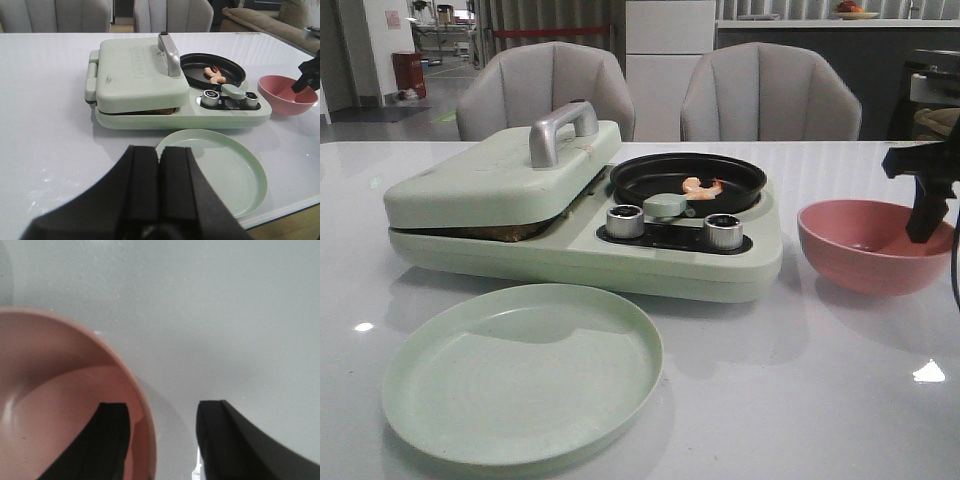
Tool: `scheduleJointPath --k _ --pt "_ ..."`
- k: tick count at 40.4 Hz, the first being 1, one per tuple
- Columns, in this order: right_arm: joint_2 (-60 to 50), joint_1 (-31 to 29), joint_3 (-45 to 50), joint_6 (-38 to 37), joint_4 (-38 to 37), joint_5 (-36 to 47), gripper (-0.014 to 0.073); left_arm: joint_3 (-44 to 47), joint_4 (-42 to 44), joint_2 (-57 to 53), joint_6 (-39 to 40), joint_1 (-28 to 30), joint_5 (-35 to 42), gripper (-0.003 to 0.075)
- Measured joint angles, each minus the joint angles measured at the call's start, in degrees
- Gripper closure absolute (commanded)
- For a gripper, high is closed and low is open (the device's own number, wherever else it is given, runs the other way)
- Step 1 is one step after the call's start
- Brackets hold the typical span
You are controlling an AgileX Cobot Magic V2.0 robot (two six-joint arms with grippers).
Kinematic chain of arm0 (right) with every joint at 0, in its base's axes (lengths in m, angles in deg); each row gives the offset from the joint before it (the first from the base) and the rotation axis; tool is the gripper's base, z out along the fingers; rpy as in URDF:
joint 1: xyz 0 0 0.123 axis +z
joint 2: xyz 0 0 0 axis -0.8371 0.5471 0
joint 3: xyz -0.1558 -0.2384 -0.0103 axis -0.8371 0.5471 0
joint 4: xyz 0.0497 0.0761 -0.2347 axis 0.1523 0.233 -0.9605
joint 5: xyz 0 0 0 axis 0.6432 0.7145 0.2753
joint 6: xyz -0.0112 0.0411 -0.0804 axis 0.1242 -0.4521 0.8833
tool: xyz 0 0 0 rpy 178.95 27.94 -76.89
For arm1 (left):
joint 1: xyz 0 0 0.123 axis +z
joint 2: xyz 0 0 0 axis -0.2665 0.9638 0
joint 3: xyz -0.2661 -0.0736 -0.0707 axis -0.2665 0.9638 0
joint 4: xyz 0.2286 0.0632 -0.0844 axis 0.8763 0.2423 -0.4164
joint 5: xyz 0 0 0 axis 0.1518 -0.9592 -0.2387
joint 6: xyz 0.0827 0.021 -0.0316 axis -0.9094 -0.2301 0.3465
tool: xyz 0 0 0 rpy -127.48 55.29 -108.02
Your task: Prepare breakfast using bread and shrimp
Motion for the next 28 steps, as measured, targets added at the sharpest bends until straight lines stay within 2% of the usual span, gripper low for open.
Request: scheduleJointPath --k 13,28 --pt "-14.6 2.3 1.2 1.6 -1.0 0.7 0.0123 0.0 0.0 0.0 0.0 0.0 0.0 0.0687" --pt "-40.8 11.6 16.4 2.1 -1.1 9.4 0.0123 0.0 0.0 0.0 0.0 0.0 0.0 0.0687"
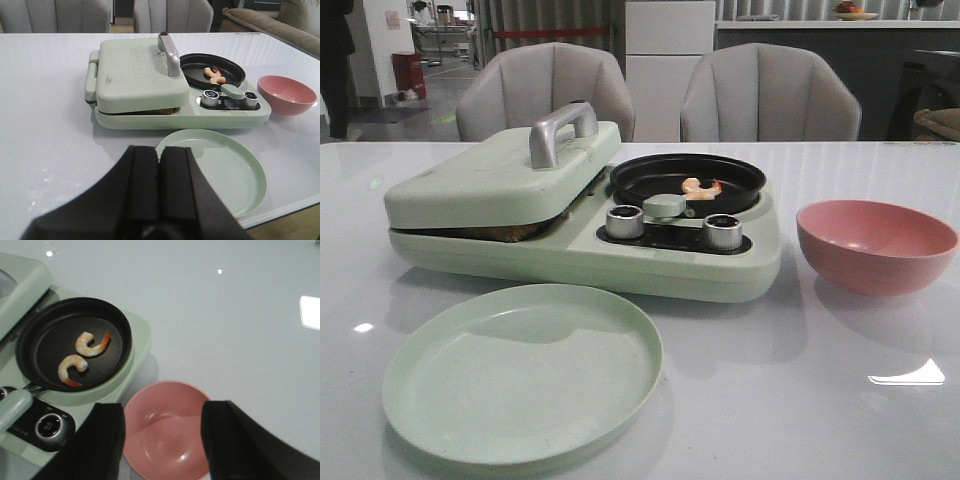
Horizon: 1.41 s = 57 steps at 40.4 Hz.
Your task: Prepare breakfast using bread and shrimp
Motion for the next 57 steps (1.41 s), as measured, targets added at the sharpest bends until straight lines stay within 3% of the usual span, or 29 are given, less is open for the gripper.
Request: scheduleJointPath --k 9,26,36,40,48,57 --pt "-16.2 3.5 11.8 0.1 0.0 4.7 0.0123 0.0 0.0 0.0 0.0 0.0 0.0 0.0687" --pt "-50.4 6.9 32.4 0.1 0.0 5.9 0.0125 0.0 0.0 0.0 0.0 0.0 0.0 0.0687" --pt "-60.2 7.1 42.4 0.1 0.1 9.0 0.0138 0.0 0.0 0.0 0.0 0.0 0.0 0.0687" --pt "-60.5 7.1 43.0 0.1 0.1 9.7 0.0246 0.0 0.0 0.0 0.0 0.0 0.0 0.0687" --pt "-60.5 7.1 43.0 0.2 0.1 10.1 0.0632 0.0 0.0 0.0 0.0 0.0 0.0 0.0687" --pt "-60.5 7.1 43.0 0.2 0.1 10.1 0.0627 0.0 0.0 0.0 0.0 0.0 0.0 0.0687"
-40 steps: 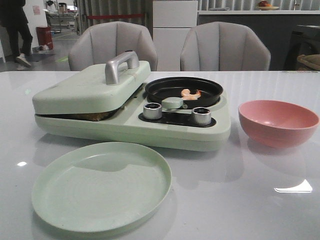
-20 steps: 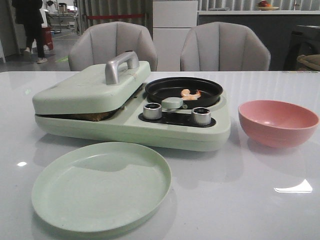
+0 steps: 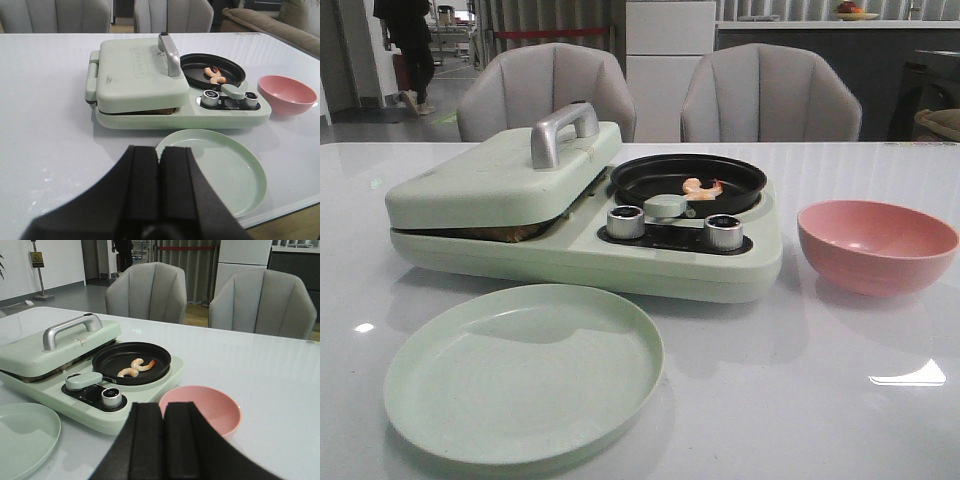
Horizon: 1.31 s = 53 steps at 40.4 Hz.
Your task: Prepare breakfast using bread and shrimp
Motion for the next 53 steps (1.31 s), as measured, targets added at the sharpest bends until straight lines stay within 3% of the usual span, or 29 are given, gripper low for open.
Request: scheduleJointPath --k 31,42,53 --pt "0.0 0.0 0.0 0.0 0.0 0.0 0.0627 0.1 3.0 0.0 -0.4 0.2 0.7 0.0687" --pt "0.0 0.0 0.0 0.0 0.0 0.0 0.0627 5.6 1.7 0.0 -9.4 11.8 11.1 0.0687" --pt "0.0 0.0 0.0 0.0 0.0 0.0 0.0627 16.3 1.5 0.0 -11.0 20.2 26.5 0.0687"
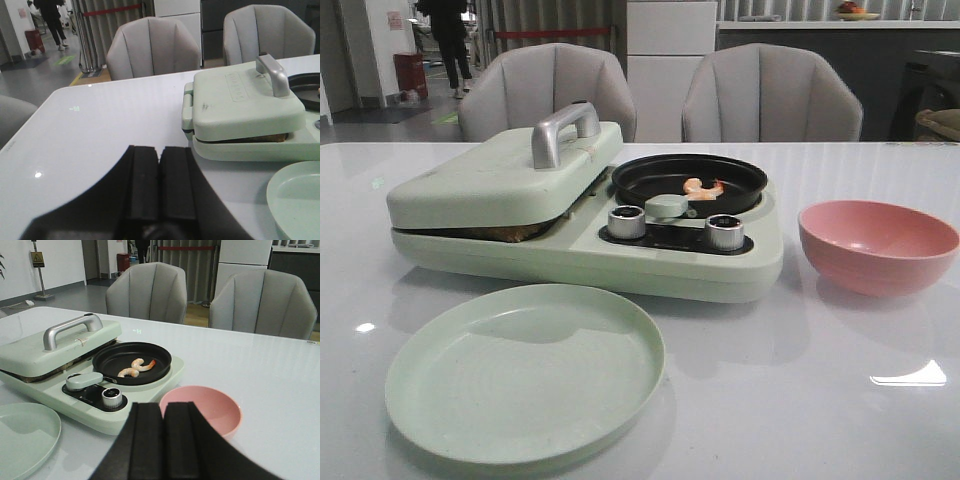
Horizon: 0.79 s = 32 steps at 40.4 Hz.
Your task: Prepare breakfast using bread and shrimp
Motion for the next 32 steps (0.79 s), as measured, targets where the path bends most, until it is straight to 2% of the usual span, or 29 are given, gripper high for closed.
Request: scheduleJointPath --k 4,10,32 --pt "0.0 0.0 0.0 0.0 0.0 0.0 0.0627 4.1 -0.1 0.0 0.0 0.7 6.3 0.0687" --pt "0.0 0.0 0.0 0.0 0.0 0.0 0.0627 4.2 -0.1 0.0 0.0 0.7 11.9 0.0687" --pt "0.0 0.0 0.0 0.0 0.0 0.0 0.0627 4.2 -0.1 0.0 0.0 0.4 12.2 0.0687"
